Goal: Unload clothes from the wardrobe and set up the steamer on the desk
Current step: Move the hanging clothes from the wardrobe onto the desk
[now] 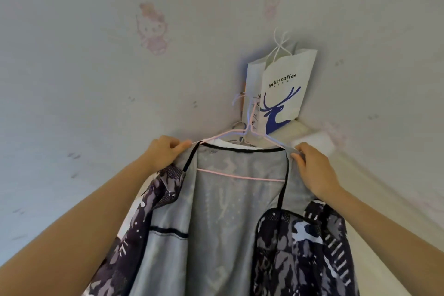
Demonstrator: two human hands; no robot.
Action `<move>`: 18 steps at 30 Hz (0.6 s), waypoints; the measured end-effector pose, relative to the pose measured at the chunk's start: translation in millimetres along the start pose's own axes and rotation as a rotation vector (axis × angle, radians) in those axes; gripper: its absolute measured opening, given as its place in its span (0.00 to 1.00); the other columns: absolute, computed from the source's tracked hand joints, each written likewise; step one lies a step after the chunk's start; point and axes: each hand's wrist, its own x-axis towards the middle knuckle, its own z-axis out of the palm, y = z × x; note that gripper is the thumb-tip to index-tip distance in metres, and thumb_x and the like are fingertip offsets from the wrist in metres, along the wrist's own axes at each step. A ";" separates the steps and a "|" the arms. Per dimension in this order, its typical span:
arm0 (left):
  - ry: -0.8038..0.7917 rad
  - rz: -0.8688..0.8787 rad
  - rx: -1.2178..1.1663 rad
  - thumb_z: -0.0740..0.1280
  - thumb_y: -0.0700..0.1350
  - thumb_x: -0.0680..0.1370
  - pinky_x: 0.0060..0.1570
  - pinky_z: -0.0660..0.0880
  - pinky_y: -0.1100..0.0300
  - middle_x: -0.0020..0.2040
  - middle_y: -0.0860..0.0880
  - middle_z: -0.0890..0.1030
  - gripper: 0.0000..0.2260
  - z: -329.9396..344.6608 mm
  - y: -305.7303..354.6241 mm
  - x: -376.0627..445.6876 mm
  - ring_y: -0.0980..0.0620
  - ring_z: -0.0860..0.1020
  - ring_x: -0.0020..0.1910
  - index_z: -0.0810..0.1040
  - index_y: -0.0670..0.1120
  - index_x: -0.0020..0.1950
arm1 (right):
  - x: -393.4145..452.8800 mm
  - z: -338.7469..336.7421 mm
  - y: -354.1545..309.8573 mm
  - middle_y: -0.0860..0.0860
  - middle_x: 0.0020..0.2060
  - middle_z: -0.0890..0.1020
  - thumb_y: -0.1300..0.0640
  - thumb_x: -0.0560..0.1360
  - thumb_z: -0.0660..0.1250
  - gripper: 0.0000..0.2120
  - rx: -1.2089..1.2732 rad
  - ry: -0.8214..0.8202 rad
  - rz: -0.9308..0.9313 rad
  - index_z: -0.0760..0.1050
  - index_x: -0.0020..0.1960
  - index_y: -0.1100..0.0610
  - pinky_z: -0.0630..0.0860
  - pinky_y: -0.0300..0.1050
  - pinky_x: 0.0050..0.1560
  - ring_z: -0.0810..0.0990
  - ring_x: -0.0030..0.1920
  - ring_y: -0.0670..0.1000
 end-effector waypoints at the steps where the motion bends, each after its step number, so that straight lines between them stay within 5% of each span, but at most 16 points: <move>1: -0.036 -0.019 -0.089 0.66 0.54 0.77 0.38 0.68 0.57 0.31 0.48 0.74 0.18 5.1 -10.2 3.5 0.52 0.71 0.32 0.74 0.45 0.32 | 3.6 9.6 6.2 0.51 0.39 0.74 0.55 0.79 0.61 0.05 0.004 -0.016 0.014 0.68 0.45 0.53 0.70 0.49 0.37 0.73 0.39 0.54; 3: -0.101 -0.060 -0.209 0.69 0.44 0.77 0.41 0.72 0.67 0.40 0.48 0.80 0.05 13.0 -26.1 6.6 0.56 0.75 0.39 0.82 0.43 0.47 | 9.3 25.6 16.0 0.50 0.39 0.74 0.55 0.79 0.61 0.06 0.015 -0.052 0.043 0.68 0.44 0.53 0.69 0.48 0.37 0.74 0.39 0.55; 5: -0.085 -0.059 -0.207 0.69 0.38 0.76 0.40 0.70 0.72 0.45 0.46 0.81 0.07 23.7 -39.2 10.7 0.56 0.75 0.41 0.81 0.43 0.53 | 12.6 38.8 23.7 0.51 0.40 0.76 0.55 0.80 0.61 0.06 0.035 -0.080 0.075 0.69 0.45 0.54 0.70 0.49 0.38 0.74 0.40 0.55; 9: 0.055 -0.130 -0.190 0.69 0.36 0.75 0.44 0.70 0.61 0.48 0.42 0.82 0.09 51.3 -52.8 23.0 0.49 0.77 0.44 0.81 0.44 0.54 | 18.8 57.6 32.0 0.53 0.40 0.78 0.55 0.79 0.62 0.06 0.073 -0.128 0.119 0.72 0.46 0.56 0.73 0.51 0.41 0.77 0.42 0.57; 18: 0.335 -0.215 -0.140 0.65 0.36 0.76 0.51 0.72 0.57 0.51 0.42 0.83 0.11 62.5 -22.1 86.5 0.43 0.80 0.53 0.83 0.42 0.54 | 93.0 67.3 31.1 0.61 0.47 0.81 0.58 0.79 0.62 0.08 0.074 -0.158 0.159 0.74 0.52 0.63 0.66 0.45 0.41 0.77 0.47 0.60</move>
